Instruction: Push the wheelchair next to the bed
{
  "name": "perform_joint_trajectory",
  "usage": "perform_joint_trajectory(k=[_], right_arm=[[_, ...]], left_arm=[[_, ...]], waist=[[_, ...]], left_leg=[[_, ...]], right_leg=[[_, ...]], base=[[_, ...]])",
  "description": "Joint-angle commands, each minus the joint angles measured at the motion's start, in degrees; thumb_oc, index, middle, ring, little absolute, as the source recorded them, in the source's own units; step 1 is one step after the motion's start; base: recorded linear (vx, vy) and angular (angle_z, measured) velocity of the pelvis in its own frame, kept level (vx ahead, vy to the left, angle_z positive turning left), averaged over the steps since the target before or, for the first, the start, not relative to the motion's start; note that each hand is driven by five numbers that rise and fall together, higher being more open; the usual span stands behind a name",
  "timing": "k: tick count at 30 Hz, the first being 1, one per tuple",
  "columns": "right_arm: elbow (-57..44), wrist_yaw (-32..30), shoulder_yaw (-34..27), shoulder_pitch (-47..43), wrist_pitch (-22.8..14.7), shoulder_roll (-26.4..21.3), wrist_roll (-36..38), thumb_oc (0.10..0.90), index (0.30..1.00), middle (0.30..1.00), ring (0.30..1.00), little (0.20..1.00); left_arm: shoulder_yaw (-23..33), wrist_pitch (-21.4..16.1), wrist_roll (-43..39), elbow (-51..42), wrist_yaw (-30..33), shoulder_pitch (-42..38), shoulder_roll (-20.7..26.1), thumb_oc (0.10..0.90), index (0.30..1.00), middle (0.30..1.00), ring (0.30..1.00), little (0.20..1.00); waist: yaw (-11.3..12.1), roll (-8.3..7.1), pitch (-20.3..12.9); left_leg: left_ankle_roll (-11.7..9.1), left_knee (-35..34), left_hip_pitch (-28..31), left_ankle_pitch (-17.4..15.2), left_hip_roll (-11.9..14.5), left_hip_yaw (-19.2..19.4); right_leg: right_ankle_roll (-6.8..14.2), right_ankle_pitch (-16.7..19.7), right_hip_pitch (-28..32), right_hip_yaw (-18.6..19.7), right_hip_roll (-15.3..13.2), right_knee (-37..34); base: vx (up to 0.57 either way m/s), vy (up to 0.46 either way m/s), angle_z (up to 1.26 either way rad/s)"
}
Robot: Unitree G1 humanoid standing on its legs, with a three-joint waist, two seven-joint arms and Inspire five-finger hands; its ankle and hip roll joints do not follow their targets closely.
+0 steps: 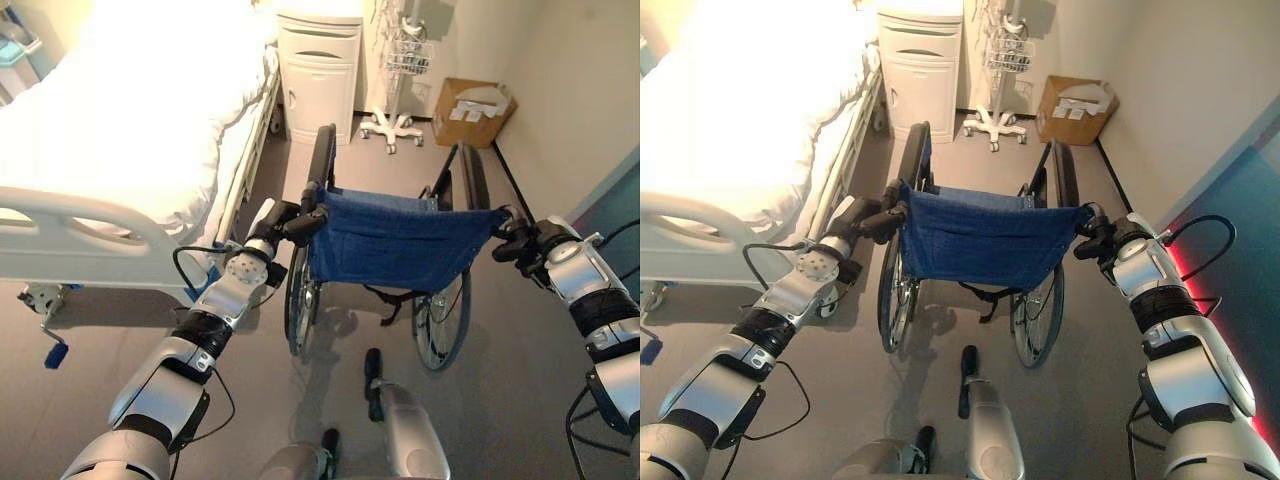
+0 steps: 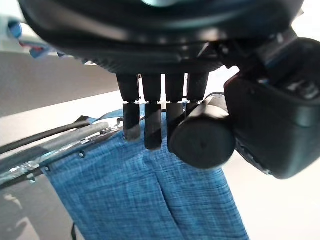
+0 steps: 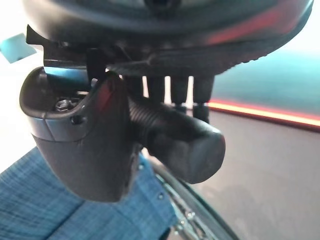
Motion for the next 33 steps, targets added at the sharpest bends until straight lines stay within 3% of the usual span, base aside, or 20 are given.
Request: perform_joint_trajectory(k=[1, 2, 3, 4, 6, 7, 9, 11, 12, 14, 16, 18, 19, 23, 25, 27, 29, 30, 32, 33], right_arm=[[-2.7, 6.3, 8.9, -3.9, -7.3, 4.3, 0.8, 0.4, 0.3, 0.3, 0.3, 0.3], [-2.2, 7.1, 9.1, -3.9, -8.2, 3.8, 0.1, 0.4, 0.3, 0.3, 0.3, 0.3], [-2.0, 7.6, 9.3, -3.7, -9.2, 3.3, 0.1, 0.4, 0.3, 0.3, 0.3, 0.3], [-1.8, 7.0, 9.5, -3.7, -9.9, 3.0, 0.2, 0.4, 0.3, 0.3, 0.3, 0.3], [-1.8, 5.5, 9.8, -3.6, -10.9, 2.7, 0.7, 0.4, 0.3, 0.3, 0.3, 0.3], [-2.1, 4.6, 9.8, -3.6, -11.0, 2.5, 1.1, 0.4, 0.3, 0.3, 0.3, 0.3], [-2.3, 3.7, 9.9, -3.9, -10.8, 2.6, 0.9, 0.4, 0.3, 0.3, 0.3, 0.3], [-2.6, 3.4, 10.1, -4.2, -10.6, 3.0, 0.2, 0.4, 0.3, 0.3, 0.3, 0.3], [-3.1, 3.2, 10.3, -4.2, -10.2, 3.5, -0.4, 0.4, 0.3, 0.3, 0.3, 0.3], [-3.9, 3.2, 9.9, -3.5, -10.1, 4.4, -2.4, 0.4, 0.3, 0.3, 0.3, 0.3], [-4.2, 3.9, 10.1, -3.3, -10.4, 4.5, -3.9, 0.4, 0.3, 0.3, 0.3, 0.3], [-4.4, 4.1, 10.4, -3.3, -11.0, 4.3, -4.4, 0.4, 0.3, 0.3, 0.3, 0.3], [-4.3, 4.9, 10.5, -3.7, -12.0, 4.1, -5.3, 0.4, 0.3, 0.3, 0.3, 0.3], [-2.5, 5.8, 10.7, -4.2, -13.8, 4.8, -7.0, 0.4, 0.3, 0.3, 0.3, 0.3], [-0.2, 6.5, 10.7, -3.8, -15.9, 5.7, -7.5, 0.4, 0.3, 0.3, 0.3, 0.3], [0.2, 6.4, 10.6, -3.6, -16.6, 5.7, -7.4, 0.4, 0.3, 0.3, 0.3, 0.3], [1.3, 5.2, 10.0, -2.4, -18.8, 6.5, -7.1, 0.4, 0.3, 0.3, 0.3, 0.3], [1.6, 4.4, 9.8, -1.6, -20.2, 6.6, -7.2, 0.4, 0.3, 0.3, 0.3, 0.3], [2.1, 4.2, 9.4, -1.0, -21.2, 6.2, -6.9, 0.4, 0.3, 0.3, 0.3, 0.3], [2.4, 4.4, 9.2, -0.5, -21.5, 6.0, -6.9, 0.4, 0.3, 0.3, 0.3, 0.3]], left_arm=[[-3.6, 1.0, 4.5, 3.5, 1.0, 2.3, -2.4, 0.4, 0.3, 0.3, 0.3, 0.3], [-3.7, 1.2, 3.9, 3.6, 1.3, 2.7, -2.4, 0.4, 0.3, 0.3, 0.3, 0.3], [-3.8, 2.1, 3.3, 3.2, 1.9, 2.8, -2.2, 0.4, 0.3, 0.3, 0.3, 0.3], [-3.8, 2.6, 2.6, 2.9, 2.4, 2.4, -1.9, 0.4, 0.3, 0.3, 0.3, 0.3], [-3.6, 3.0, 2.4, 3.2, 3.1, 1.6, -2.0, 0.4, 0.3, 0.3, 0.3, 0.3], [-3.5, 3.0, 2.9, 3.8, 3.5, 0.7, -2.4, 0.4, 0.3, 0.3, 0.3, 0.3], [-3.3, 2.8, 3.1, 4.1, 3.6, 0.2, -2.5, 0.4, 0.3, 0.3, 0.3, 0.3], [-3.0, 2.3, 3.3, 3.9, 3.7, 0.8, -1.9, 0.4, 0.3, 0.3, 0.3, 0.3], [-2.7, 2.3, 3.5, 2.9, 3.4, 2.0, -1.1, 0.4, 0.3, 0.3, 0.3, 0.3], [-2.3, 2.8, 3.6, 1.4, 3.4, 4.3, -0.4, 0.4, 0.3, 0.3, 0.3, 0.3], [-1.8, 2.7, 4.1, 0.9, 3.0, 6.1, 0.0, 0.4, 0.3, 0.3, 0.3, 0.3], [-1.5, 2.9, 4.2, 0.6, 2.6, 7.0, 0.2, 0.4, 0.3, 0.3, 0.3, 0.3], [-1.1, 2.7, 4.0, 0.5, 2.5, 7.7, 0.4, 0.4, 0.3, 0.3, 0.3, 0.3], [-1.0, 1.8, 3.1, 1.2, 2.3, 8.4, 0.3, 0.4, 0.3, 0.3, 0.3, 0.3], [-0.1, 0.8, 2.8, 1.1, 1.6, 9.4, 1.2, 0.4, 0.3, 0.3, 0.3, 0.3], [0.0, 0.8, 2.7, 0.8, 1.4, 9.3, 1.7, 0.4, 0.3, 0.3, 0.3, 0.3], [-0.1, 1.4, 2.9, 0.2, 1.3, 8.7, 2.7, 0.4, 0.3, 0.3, 0.3, 0.3], [-0.5, 1.6, 3.0, 0.3, 1.7, 8.1, 2.9, 0.4, 0.3, 0.3, 0.3, 0.3], [-0.6, 1.7, 3.3, 0.5, 1.9, 7.9, 2.6, 0.4, 0.3, 0.3, 0.3, 0.3], [-0.8, 1.8, 3.2, 0.7, 1.8, 7.9, 2.7, 0.4, 0.3, 0.3, 0.3, 0.3]], waist=[[2.2, 1.5, 0.1], [1.6, 1.86, -1.1], [1.3, 1.01, -1.6], [1.4, -0.17, -1.2], [2.3, -1.12, 0.5], [3.0, -1.96, 2.1], [4.9, -1.78, 4.6], [6.5, -1.3, 6.1], [8.0, 0.14, 6.9], [10.1, 2.45, 7.3], [11.6, 4.35, 6.4], [12.4, 5.0, 5.6], [12.7, 5.53, 4.3], [12.9, 5.71, 1.9], [14.9, 4.44, -0.6], [15.4, 4.09, -1.0], [16.2, 3.72, -2.1], [16.0, 4.04, -2.3], [15.5, 4.54, -2.4], [15.1, 4.16, -2.2]], left_leg=[[-7.5, 5.4, 7.3, -9.3, 7.0, 0.2], [-10.0, 7.4, 9.6, -4.0, 10.9, 1.2], [-11.5, 13.7, 7.9, 1.9, 13.8, 3.7], [-11.7, 22.1, 4.2, 3.7, 13.9, 5.0], [-12.5, 29.5, -2.2, 6.2, 16.1, 7.9], [-12.0, 32.3, -8.4, 6.9, 14.3, 7.8], [-11.2, 34.0, -16.3, 5.9, 10.5, 8.7], [-11.3, 29.7, -21.2, 8.0, 8.6, 10.9], [-12.0, 21.9, -23.1, 11.7, 8.3, 12.6], [-13.2, 8.9, -21.1, 16.0, 8.2, 12.7], [-13.8, -2.3, -19.3, 18.3, 8.5, 13.2], [-13.8, -7.3, -18.2, 18.3, 8.2, 14.3], [-13.3, -9.2, -16.7, 17.1, 8.5, 16.7], [-11.6, -8.5, -14.4, 14.4, 9.5, 20.3], [-9.0, -6.9, -12.9, 10.7, 9.3, 20.9], [-8.3, -7.0, -12.2, 9.8, 9.1, 20.8], [-6.7, -8.0, -10.5, 8.5, 9.3, 20.8], [-6.0, -8.3, -9.2, 7.9, 9.7, 19.7], [-5.8, -8.2, -8.1, 7.5, 9.8, 17.7], [-5.8, -7.4, -7.4, 7.0, 8.9, 15.8]], right_leg=[[-4.0, 11.8, 6.1, 0.8, 2.4, -5.2], [-5.1, 10.5, 7.8, -1.1, 2.6, -4.9], [-6.5, 9.8, 10.8, -2.5, 2.1, -6.6], [-7.4, 9.2, 13.4, -2.2, 2.1, -7.8], [-8.6, 8.2, 16.9, -3.9, 2.3, -8.8], [-9.0, 7.8, 19.0, -3.2, 2.6, -9.4], [-9.5, 6.8, 22.6, -1.5, 4.1, -9.9], [-9.9, 5.9, 24.5, -0.4, 5.8, -9.8], [-10.2, 5.2, 26.3, 0.3, 7.9, -10.1], [-10.0, 4.2, 29.5, 2.1, 10.5, -11.6], [-9.8, 2.9, 31.8, 3.0, 12.1, -12.4], [-9.4, 2.0, 33.0, 2.8, 12.4, -12.7], [-9.1, 0.6, 33.7, 2.2, 12.4, -12.4], [-8.8, -1.8, 34.2, 0.1, 11.5, -11.0], [-7.6, -4.8, 36.9, -2.5, 9.5, -7.3], [-7.0, -4.8, 37.1, -3.0, 9.1, -5.8], [-4.8, -2.4, 36.1, -4.9, 7.4, 2.7], [-3.3, 0.7, 33.3, -4.8, 6.2, 10.8], [-2.7, 3.1, 30.2, -3.3, 6.8, 15.0], [-2.6, 4.2, 28.6, -2.8, 6.2, 13.3]], base=[[0.28, -0.084, 0.24], [0.34, -0.127, 0.15], [0.38, -0.225, 0.33], [0.31, -0.29, 0.34], [0.22, -0.265, 0.03], [0.19, -0.198, -0.15], [0.24, -0.144, 0.07], [0.35, -0.089, -0.03], [0.42, -0.024, -0.31], [0.61, 0.027, -0.47], [0.61, 0.093, -0.69], [0.47, 0.105, -0.85], [0.4, 0.134, -0.78], [0.35, 0.126, -0.38], [0.47, 0.164, 0.07], [0.27, 0.095, 0.12], [0.35, 0.132, 0.23], [0.3, 0.117, 0.16], [0.35, 0.06, 0.23], [0.41, -0.045, 0.32]])
